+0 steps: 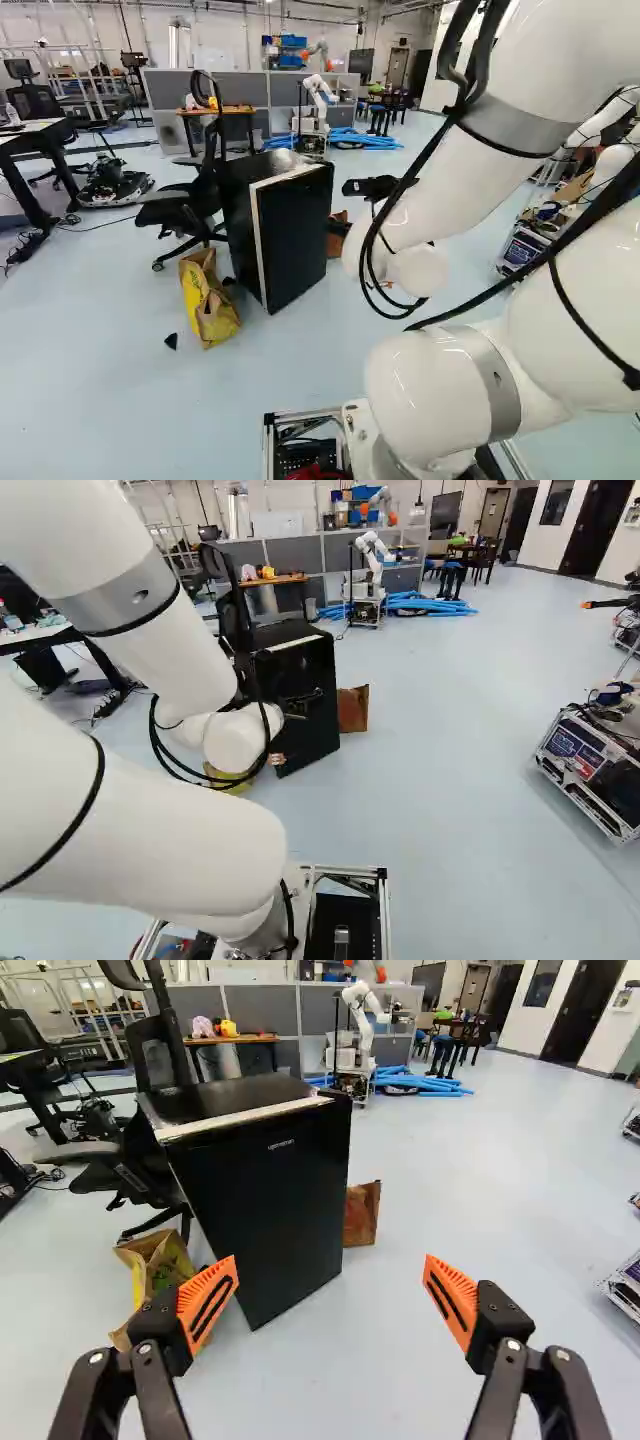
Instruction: Grab a drink from the fridge
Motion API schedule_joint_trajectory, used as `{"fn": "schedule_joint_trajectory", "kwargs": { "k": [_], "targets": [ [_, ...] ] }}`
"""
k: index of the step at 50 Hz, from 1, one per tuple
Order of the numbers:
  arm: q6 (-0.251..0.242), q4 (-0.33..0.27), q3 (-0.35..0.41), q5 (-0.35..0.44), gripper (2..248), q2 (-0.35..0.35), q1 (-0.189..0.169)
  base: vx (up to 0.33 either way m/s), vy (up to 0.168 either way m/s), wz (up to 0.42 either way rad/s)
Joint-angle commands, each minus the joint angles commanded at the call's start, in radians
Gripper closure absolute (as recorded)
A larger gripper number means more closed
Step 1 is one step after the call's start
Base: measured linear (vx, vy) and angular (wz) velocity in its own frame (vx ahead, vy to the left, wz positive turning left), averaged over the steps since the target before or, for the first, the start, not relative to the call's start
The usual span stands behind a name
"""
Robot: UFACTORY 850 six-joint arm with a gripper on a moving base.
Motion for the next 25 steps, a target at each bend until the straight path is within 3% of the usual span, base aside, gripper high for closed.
{"fn": "schedule_joint_trajectory", "kwargs": {
  "k": [25],
  "targets": [
    [0.0,0.0,0.0,0.0,3,0.0,0.0,0.008,0.003,0.013]
  ]
}}
